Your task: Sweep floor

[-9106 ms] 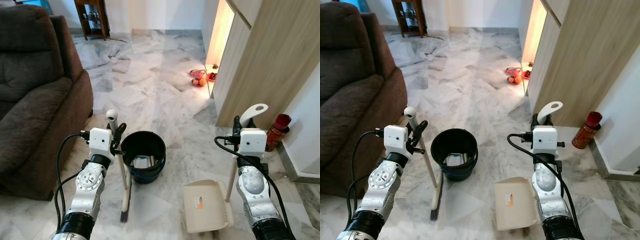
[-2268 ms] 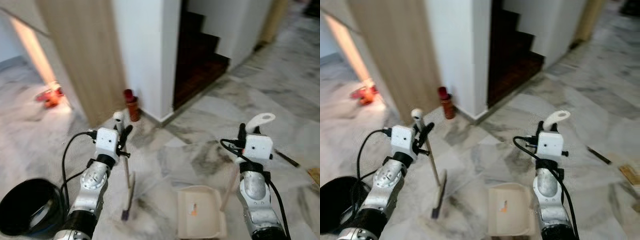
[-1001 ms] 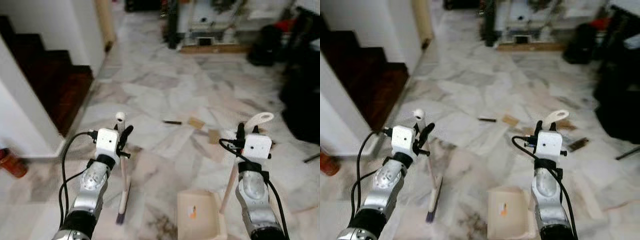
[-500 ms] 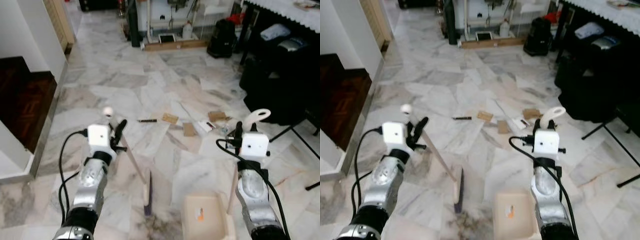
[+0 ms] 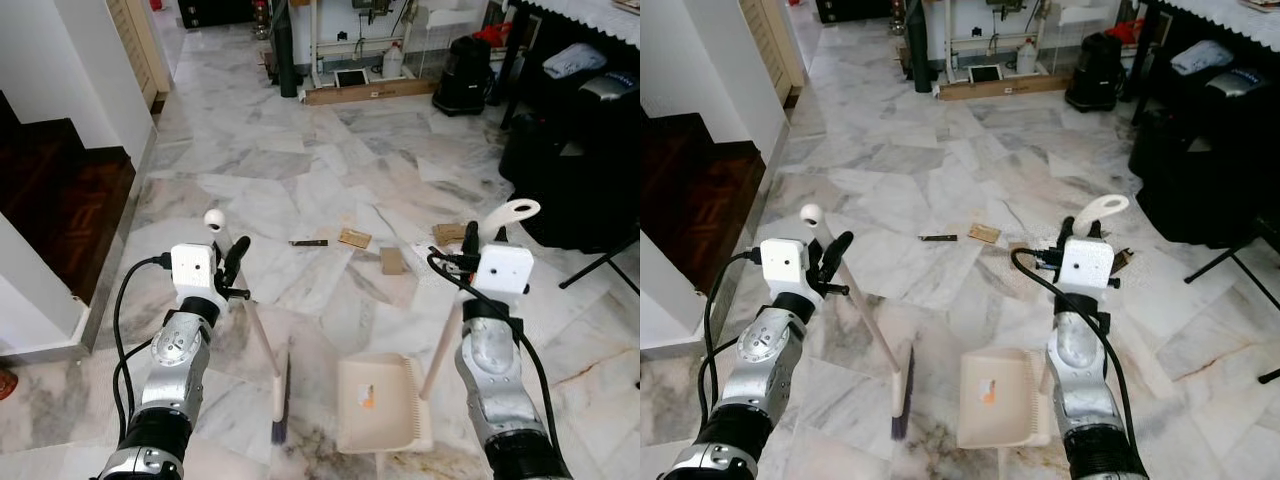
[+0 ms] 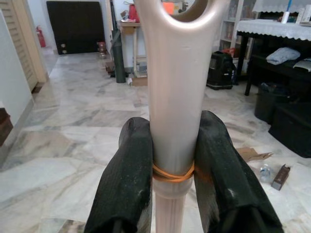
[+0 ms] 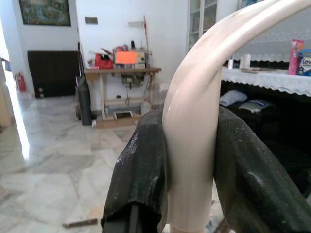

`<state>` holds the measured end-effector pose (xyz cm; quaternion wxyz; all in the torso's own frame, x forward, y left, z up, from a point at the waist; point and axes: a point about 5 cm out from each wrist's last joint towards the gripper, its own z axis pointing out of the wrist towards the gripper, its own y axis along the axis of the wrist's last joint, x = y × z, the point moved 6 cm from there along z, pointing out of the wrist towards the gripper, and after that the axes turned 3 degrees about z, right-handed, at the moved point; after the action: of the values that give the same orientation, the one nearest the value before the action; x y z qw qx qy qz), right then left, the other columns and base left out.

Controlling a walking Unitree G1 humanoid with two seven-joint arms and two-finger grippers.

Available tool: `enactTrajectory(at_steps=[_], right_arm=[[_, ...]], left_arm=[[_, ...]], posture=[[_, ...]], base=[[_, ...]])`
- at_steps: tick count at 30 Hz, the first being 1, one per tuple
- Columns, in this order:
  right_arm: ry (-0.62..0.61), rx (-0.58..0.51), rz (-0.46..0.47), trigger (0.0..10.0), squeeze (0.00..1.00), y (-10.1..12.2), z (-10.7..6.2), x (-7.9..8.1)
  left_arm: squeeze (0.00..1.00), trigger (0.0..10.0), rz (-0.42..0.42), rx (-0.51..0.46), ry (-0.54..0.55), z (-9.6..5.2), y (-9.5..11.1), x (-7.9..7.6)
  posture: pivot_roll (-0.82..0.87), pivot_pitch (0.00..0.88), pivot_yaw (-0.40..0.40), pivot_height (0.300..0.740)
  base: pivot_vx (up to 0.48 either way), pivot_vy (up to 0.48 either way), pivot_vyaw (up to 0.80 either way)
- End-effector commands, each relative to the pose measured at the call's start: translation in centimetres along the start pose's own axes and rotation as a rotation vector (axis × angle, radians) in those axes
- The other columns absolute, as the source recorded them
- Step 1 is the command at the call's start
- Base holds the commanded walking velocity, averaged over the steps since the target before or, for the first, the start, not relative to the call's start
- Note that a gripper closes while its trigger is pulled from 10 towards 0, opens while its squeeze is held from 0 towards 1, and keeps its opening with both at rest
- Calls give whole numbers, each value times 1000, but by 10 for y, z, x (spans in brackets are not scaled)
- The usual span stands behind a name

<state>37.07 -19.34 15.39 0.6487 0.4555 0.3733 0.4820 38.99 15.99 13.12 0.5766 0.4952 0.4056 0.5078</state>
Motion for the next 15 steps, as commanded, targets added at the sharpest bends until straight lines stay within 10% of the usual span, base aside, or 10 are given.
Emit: enactTrajectory(at_steps=[1, 15], right_arm=[[-3, -76, 14, 10000, 0, 23, 6, 0], [-5, -92, 12, 10000, 0, 34, 8, -11]], left_arm=[[0, 10000, 11, -86, 20, 6, 27, 10], [0, 10000, -8, -137, 88, 3, 45, 29]], posture=[[6, 0, 88, 740], [-7, 0, 45, 740]], base=[[0, 0, 0], [0, 0, 0]])
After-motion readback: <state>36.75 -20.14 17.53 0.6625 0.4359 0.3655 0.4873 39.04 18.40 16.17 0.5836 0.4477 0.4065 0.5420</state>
